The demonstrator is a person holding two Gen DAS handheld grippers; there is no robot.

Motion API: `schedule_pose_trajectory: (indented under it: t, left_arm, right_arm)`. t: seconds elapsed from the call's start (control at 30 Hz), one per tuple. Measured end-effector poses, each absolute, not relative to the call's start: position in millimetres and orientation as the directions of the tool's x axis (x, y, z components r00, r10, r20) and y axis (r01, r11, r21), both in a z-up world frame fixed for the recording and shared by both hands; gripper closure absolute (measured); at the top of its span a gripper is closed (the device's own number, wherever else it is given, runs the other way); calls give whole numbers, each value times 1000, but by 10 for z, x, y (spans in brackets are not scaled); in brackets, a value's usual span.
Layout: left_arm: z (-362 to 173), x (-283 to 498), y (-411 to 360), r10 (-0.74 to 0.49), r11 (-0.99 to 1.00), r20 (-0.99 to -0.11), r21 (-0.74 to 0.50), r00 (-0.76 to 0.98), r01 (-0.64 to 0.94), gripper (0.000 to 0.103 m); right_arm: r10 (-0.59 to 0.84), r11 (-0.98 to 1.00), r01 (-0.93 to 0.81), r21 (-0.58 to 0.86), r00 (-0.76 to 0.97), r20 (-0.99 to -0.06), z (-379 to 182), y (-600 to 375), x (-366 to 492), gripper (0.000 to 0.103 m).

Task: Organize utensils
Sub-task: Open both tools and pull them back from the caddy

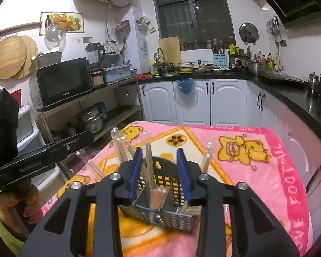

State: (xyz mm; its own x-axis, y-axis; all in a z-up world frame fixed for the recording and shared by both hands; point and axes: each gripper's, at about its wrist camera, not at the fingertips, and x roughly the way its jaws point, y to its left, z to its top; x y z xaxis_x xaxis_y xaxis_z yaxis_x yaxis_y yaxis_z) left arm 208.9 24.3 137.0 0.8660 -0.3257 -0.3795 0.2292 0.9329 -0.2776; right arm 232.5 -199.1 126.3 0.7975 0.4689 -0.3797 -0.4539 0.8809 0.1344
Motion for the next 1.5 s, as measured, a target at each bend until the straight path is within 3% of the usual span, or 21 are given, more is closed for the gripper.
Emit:
schedule_pose_trajectory:
  t: [0.63, 0.9, 1.23, 1.5]
  left_arm:
    - [950, 1715, 250, -313, 940, -475, -276, 822, 199, 33]
    - [703, 1569, 234, -295, 947, -518, -269, 803, 175, 11]
    - [367, 1419, 160, -292, 946, -534, -281, 793, 159, 11]
    - [177, 1330, 138, -239, 960, -512, -253, 825, 122, 11]
  right_arm:
    - [438, 895, -425, 137, 775, -456, 893, -2195, 1956, 48]
    - [427, 898, -417, 140, 750, -504, 611, -2207, 1810, 36]
    - [404, 908, -394, 146, 723, -560, 249, -2227, 1686, 29]
    - [363, 928, -347, 135, 762, -536, 82, -2286, 1565, 14]
